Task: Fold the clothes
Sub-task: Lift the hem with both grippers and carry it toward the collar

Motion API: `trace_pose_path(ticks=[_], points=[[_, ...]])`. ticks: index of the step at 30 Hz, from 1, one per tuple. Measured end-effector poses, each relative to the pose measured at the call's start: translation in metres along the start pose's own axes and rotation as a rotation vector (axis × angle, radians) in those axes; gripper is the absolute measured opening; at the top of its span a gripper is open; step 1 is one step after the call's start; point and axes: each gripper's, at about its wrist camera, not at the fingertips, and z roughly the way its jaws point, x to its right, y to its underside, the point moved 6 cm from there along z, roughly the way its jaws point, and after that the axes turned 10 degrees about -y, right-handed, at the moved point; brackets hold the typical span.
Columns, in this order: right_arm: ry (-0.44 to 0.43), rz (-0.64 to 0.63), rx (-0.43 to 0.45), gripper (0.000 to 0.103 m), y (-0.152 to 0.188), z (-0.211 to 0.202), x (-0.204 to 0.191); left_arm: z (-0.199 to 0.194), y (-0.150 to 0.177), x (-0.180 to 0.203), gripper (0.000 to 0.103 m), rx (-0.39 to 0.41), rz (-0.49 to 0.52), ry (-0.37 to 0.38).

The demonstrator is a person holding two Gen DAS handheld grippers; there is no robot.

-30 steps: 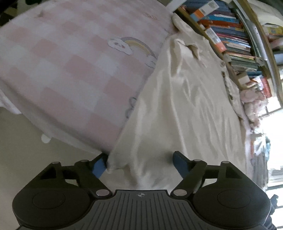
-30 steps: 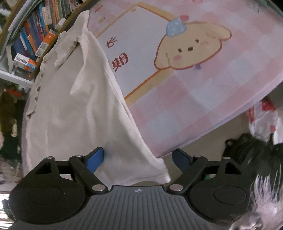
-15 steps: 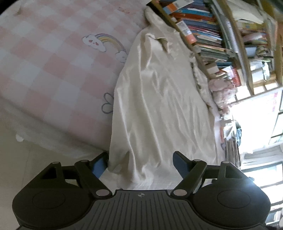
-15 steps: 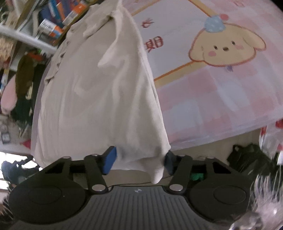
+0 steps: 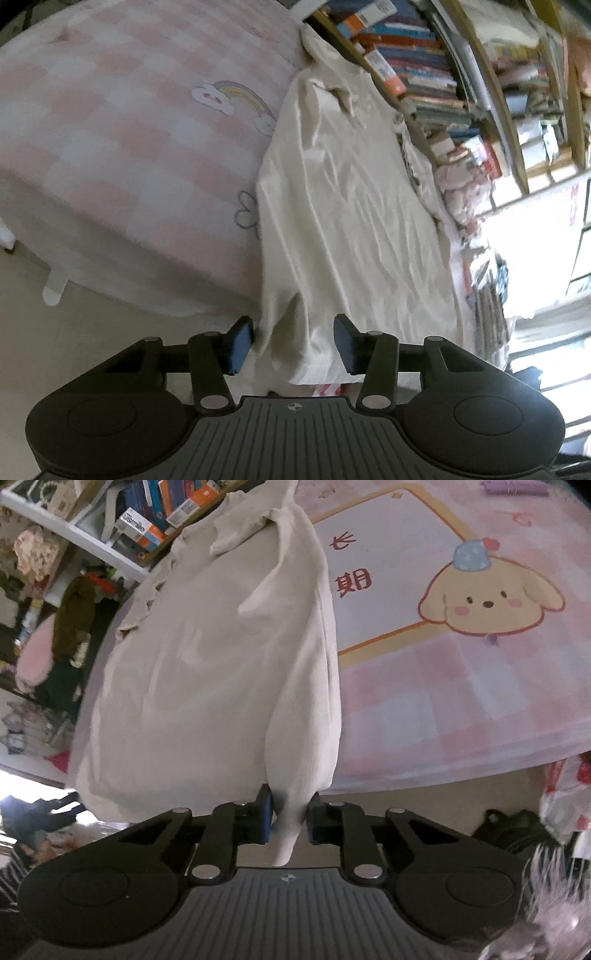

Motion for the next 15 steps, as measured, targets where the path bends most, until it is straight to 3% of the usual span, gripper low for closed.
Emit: trace_pose_path(ticks=[5, 13, 15], points=[[0.024, 0.001, 0.006, 0.016, 0.000, 0.002, -0.002, -0.002, -0.002, -0.003, 0.046, 0.011, 0.010, -0.008], [0.053, 0.001, 0.020, 0.016, 0.003, 0.000, -0.003, -0.003, 0.005, 0.005, 0.007, 0.017, 0.133, -0.063], [0.061, -0.001, 0.023, 0.015, 0.003, 0.000, -0.004, -0.005, 0.006, 0.007, 0.005, 0.026, 0.166, -0.092]])
